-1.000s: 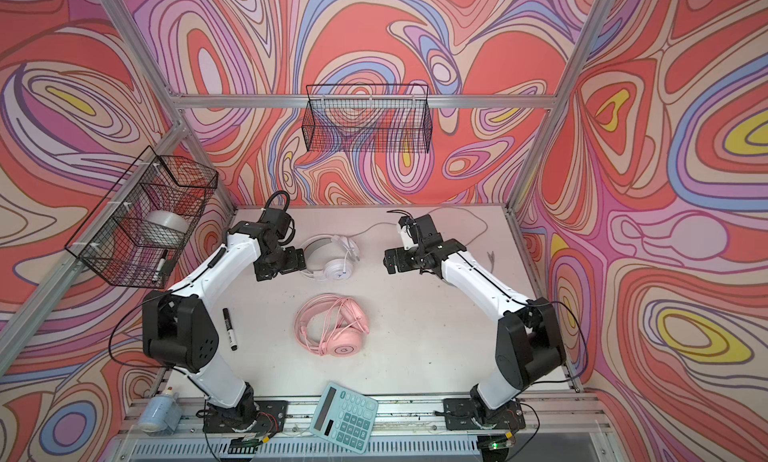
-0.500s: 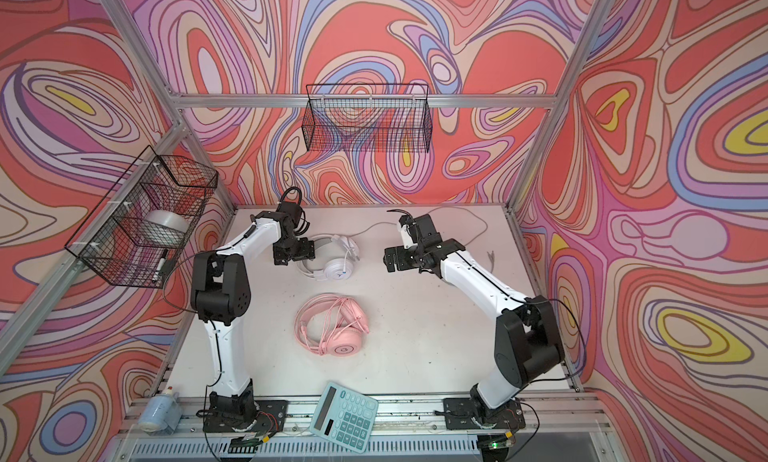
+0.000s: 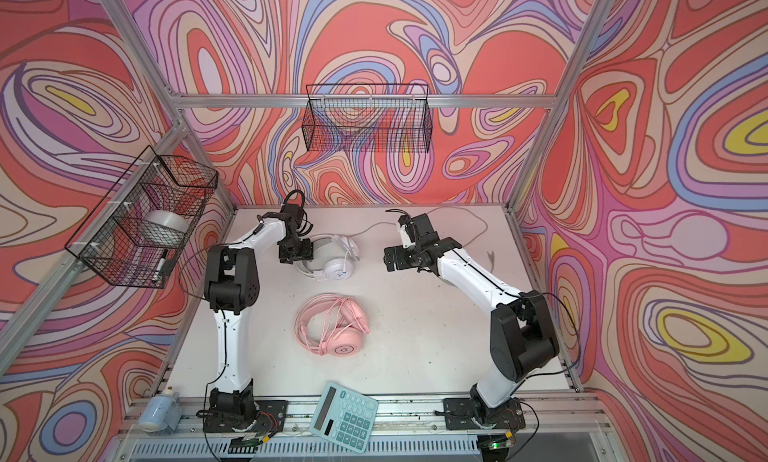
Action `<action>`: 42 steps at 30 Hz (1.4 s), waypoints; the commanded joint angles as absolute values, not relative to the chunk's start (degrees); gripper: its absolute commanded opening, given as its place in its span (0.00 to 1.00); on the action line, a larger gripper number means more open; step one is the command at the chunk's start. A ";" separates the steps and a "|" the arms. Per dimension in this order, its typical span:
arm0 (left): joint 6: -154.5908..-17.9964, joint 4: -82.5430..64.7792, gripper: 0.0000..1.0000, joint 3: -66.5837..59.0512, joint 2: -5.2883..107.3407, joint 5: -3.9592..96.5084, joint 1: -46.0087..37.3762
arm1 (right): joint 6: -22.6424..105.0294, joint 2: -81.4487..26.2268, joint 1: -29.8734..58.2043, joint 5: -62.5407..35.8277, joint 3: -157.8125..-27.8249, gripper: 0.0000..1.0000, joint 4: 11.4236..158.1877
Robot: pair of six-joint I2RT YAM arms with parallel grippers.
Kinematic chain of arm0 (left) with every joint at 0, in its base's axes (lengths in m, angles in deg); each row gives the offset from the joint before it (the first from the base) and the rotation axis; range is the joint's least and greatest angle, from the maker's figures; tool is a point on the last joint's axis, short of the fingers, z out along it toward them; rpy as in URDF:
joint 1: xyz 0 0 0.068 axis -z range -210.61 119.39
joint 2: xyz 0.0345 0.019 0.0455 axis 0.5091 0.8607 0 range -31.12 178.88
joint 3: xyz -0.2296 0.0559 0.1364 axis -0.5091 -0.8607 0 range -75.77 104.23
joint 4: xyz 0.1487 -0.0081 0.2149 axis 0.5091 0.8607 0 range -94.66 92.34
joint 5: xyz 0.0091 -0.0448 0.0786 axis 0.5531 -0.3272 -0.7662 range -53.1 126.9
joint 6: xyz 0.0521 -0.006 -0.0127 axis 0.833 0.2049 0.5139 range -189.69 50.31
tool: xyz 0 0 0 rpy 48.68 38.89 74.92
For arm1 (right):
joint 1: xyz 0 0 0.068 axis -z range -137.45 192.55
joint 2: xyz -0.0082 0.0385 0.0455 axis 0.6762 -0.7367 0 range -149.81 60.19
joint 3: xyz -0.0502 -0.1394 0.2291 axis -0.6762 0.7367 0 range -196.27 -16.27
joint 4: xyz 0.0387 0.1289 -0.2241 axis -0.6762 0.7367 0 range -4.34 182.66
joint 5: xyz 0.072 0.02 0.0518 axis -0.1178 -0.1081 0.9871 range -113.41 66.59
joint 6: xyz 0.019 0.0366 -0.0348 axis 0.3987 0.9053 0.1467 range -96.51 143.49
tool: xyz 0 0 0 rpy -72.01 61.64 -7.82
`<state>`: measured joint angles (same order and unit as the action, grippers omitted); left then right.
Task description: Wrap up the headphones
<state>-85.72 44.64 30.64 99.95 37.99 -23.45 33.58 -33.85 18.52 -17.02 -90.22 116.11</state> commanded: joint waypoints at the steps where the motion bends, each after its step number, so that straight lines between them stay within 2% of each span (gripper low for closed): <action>1: -84.19 46.06 0.59 31.67 101.60 37.72 -23.49 | 33.34 -34.38 18.83 -17.96 -91.23 0.98 116.16; 13: -81.58 49.54 0.53 30.13 100.96 39.12 -23.49 | 33.29 -34.80 18.82 -17.92 -91.00 0.99 116.20; 22: -83.51 50.75 0.38 30.11 101.51 37.40 -23.49 | 32.90 -35.08 18.82 -18.12 -90.99 0.98 116.08; 25: -84.48 51.57 0.30 30.87 101.43 37.05 -23.49 | 32.52 -35.35 18.82 -17.98 -91.02 0.98 116.23; 32: -85.60 52.88 0.01 33.06 99.74 38.26 -23.49 | 28.54 -34.41 20.59 -21.13 -91.53 0.99 118.77; 42: -81.37 54.60 0.00 36.21 92.08 48.32 -23.49 | 25.04 -33.59 26.90 -15.52 -91.31 0.98 119.75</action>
